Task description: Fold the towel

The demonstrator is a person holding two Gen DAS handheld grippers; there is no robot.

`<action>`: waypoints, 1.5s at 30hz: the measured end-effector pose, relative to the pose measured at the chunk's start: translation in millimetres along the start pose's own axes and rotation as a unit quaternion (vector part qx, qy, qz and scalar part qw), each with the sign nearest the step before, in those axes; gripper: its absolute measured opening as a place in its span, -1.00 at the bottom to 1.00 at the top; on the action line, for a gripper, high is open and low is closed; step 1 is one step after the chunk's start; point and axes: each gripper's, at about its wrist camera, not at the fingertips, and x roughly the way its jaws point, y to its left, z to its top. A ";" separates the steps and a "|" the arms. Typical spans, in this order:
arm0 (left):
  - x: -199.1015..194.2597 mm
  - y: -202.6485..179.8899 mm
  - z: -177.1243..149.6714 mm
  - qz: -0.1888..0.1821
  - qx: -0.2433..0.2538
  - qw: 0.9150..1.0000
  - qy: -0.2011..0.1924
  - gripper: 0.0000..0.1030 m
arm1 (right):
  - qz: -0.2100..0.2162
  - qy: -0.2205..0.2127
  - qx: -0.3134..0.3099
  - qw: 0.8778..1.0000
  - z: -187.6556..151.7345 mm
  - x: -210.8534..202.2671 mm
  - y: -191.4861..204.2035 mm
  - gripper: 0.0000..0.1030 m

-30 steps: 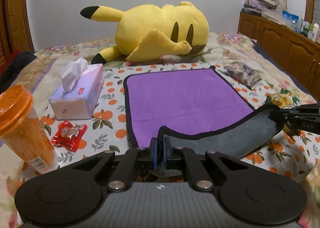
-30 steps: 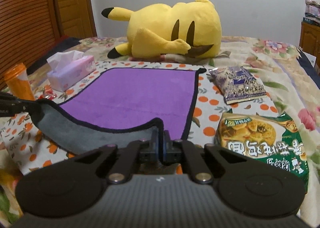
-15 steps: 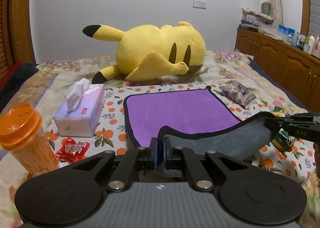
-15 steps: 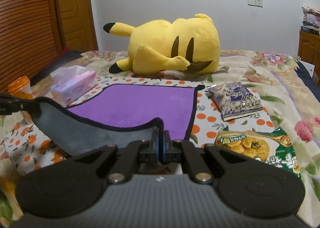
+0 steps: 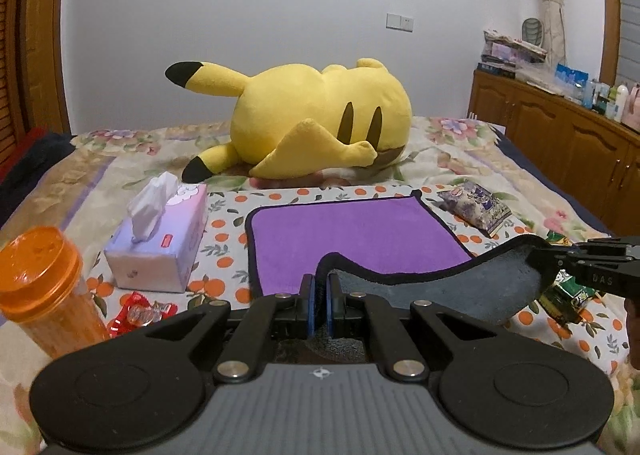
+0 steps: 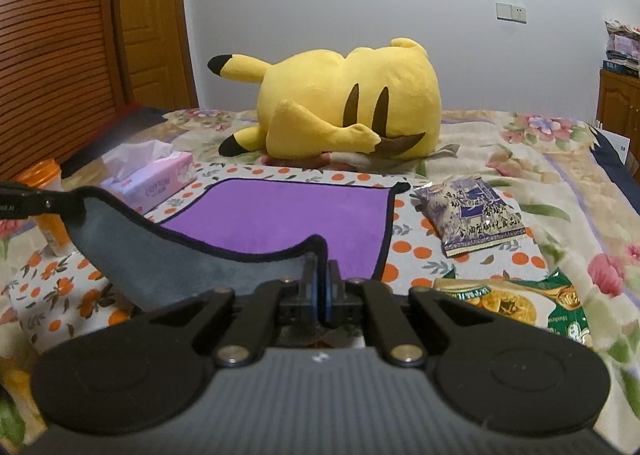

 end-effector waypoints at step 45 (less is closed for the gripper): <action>45.8 8.7 18.3 0.013 0.034 0.999 -0.007 -0.89 | -0.010 -0.004 -0.044 0.999 14.0 47.8 -10.6 -0.92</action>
